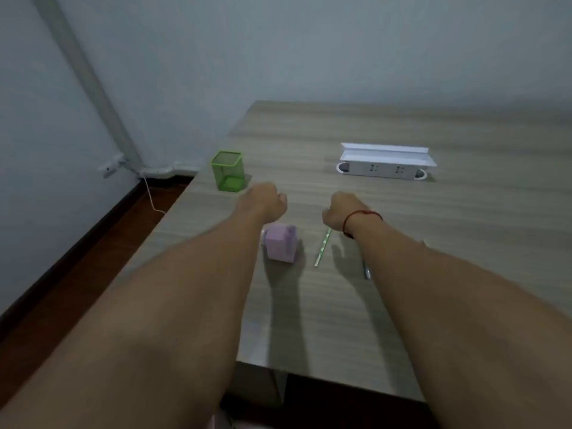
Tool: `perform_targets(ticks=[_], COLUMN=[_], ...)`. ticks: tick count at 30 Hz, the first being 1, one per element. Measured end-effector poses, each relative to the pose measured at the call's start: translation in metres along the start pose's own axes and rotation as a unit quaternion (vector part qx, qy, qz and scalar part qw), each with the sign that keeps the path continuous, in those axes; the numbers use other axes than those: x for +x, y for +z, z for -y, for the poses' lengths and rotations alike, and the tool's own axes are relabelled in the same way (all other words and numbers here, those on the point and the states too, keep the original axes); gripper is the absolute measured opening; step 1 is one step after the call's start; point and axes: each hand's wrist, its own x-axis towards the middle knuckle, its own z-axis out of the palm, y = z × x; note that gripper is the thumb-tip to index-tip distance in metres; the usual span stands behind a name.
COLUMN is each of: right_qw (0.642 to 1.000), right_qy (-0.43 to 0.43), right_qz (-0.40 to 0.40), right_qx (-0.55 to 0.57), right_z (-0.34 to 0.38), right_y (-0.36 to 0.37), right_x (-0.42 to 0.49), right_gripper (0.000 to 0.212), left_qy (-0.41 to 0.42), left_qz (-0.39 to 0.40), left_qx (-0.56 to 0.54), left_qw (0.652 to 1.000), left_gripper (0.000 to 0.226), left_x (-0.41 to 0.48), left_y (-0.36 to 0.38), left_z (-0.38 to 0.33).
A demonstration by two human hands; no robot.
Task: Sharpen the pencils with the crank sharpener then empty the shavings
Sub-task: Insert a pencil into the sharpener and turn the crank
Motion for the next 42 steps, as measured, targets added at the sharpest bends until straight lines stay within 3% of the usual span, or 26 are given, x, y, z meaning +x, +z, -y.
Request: perform_targets(ticks=[5, 11, 14, 25, 42], right_qw=[0.999, 0.988, 0.983, 0.984, 0.978], right_qy=[0.023, -0.007, -0.032, -0.155, -0.19], right_qz=[-0.014, -0.147, -0.176, -0.079, -0.084], right_qx=[-0.04, -0.036, -0.029, -0.023, -0.018], right_z=[-0.017, -0.028, -0.03, -0.05, -0.065], right_y=[0.068, 0.124, 0.135, 0.098, 0.1], right_x=[0.005, 0.008, -0.006, -0.073, -0.091], right_gripper=[0.039, 0.033, 0.036, 0.024, 0.021], left_qy=[0.011, 0.077, 0.076, 0.042, 0.022], left_qz=[0.015, -0.11, -0.131, -0.069, -0.09], left_qx=[-0.037, -0.129, -0.139, -0.137, -0.164], left_qw=[0.999, 0.983, 0.979, 0.987, 0.982], left_gripper=[0.05, 0.035, 0.042, 0.04, 0.042], left_x=[-0.015, -0.035, -0.054, -0.119, -0.132], left_y=[0.06, 0.096, 0.103, 0.088, 0.088], left_z=[0.018, 0.024, 0.03, 0.028, 0.022])
